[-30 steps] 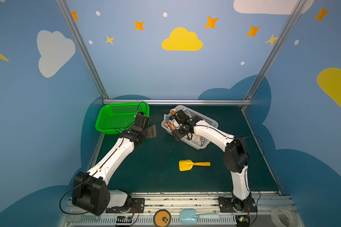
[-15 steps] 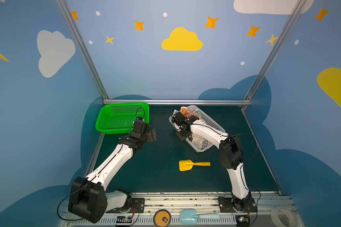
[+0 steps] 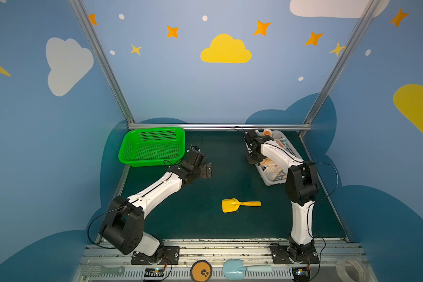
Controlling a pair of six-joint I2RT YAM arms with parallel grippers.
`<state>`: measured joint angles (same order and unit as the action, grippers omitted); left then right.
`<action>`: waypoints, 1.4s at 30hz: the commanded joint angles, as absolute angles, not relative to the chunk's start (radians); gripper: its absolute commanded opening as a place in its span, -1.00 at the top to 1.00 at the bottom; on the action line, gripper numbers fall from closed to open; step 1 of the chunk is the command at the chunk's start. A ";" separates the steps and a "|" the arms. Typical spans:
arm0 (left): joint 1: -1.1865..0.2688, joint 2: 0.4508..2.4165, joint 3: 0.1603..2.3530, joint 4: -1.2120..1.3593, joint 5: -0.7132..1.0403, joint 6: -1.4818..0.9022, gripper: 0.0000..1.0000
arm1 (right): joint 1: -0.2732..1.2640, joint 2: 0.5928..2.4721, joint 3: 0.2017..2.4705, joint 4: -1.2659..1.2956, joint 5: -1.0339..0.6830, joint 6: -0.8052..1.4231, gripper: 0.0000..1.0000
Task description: Fold and stack the towels
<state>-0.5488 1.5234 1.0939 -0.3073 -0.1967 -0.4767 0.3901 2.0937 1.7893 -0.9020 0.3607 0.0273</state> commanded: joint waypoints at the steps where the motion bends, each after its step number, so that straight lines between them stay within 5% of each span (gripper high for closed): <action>1: -0.592 1.573 1.176 -0.290 -0.180 -0.458 -0.99 | 0.317 2.042 1.806 -0.930 0.396 0.054 1.00; 25: -0.669 1.825 1.434 -0.353 -0.120 -0.403 -0.99 | 0.201 2.268 2.027 -0.980 0.462 -0.032 0.93; 29: -0.670 1.824 1.437 -0.362 -0.117 -0.405 -0.99 | 0.201 2.261 2.035 -0.993 0.437 -0.015 0.64; 33: -0.673 1.803 1.426 -0.367 -0.121 -0.405 -0.99 | 0.201 2.239 2.061 -1.030 0.381 0.019 0.22; 35: -0.675 1.788 1.413 -0.364 -0.123 -0.406 -0.99 | 0.204 2.216 2.062 -1.036 0.366 0.038 -0.16; 42: -0.681 1.729 1.351 -0.345 -0.126 -0.410 -0.99 | 0.214 2.137 2.036 -1.060 0.338 0.077 -0.75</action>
